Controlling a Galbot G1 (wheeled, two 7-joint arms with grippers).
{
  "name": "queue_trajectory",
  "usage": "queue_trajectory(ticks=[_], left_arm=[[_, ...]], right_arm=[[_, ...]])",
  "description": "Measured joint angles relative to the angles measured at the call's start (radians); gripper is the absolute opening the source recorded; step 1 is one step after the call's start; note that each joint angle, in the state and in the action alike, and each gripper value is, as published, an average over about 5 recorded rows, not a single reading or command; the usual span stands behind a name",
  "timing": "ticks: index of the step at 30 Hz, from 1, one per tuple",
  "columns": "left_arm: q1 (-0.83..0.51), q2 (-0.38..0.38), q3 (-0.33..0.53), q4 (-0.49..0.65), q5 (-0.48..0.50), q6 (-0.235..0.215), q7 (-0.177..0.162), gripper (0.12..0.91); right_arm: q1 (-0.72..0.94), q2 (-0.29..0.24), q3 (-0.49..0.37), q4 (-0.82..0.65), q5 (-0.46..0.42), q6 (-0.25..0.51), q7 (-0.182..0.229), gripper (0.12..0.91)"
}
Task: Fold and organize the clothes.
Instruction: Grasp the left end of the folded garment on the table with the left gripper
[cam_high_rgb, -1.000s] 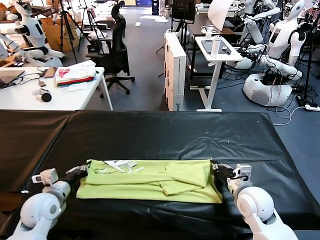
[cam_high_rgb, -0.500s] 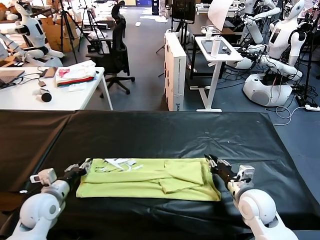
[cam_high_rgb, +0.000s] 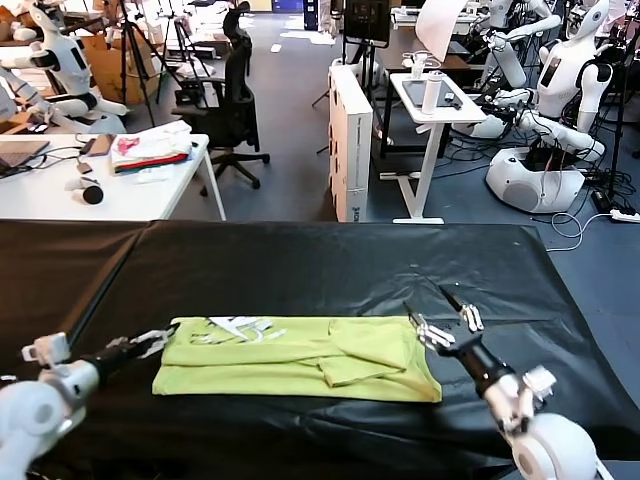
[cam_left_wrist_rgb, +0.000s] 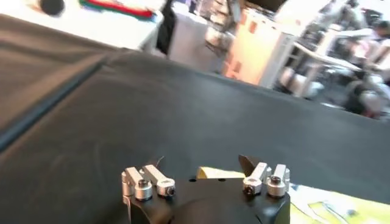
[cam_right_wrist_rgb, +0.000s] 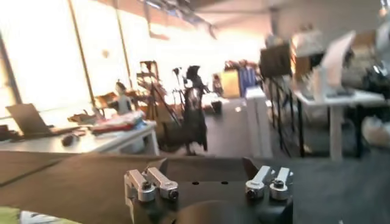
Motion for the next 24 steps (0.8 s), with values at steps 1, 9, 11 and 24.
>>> queue_trajectory(ticks=[1, 9, 11, 24], left_arm=[[0.001, 0.014, -0.008, 0.007, -0.027, 0.009, 0.009, 0.907], [0.019, 0.049, -0.017, 0.061, -0.047, 0.014, 0.076, 0.907], [0.029, 0.046, -0.018, 0.062, -0.047, 0.014, 0.089, 0.907], [0.062, -0.005, 0.005, 0.031, 0.005, 0.014, 0.114, 0.907]], right_arm=[[-0.016, 0.001, 0.010, 0.000, 0.000, 0.014, -0.004, 0.907], [-0.070, 0.002, 0.061, -0.014, 0.010, 0.057, -0.009, 0.907], [-0.069, 0.001, 0.062, -0.020, 0.011, 0.058, -0.007, 0.907], [-0.075, -0.001, 0.066, -0.028, 0.011, 0.062, -0.003, 0.907]])
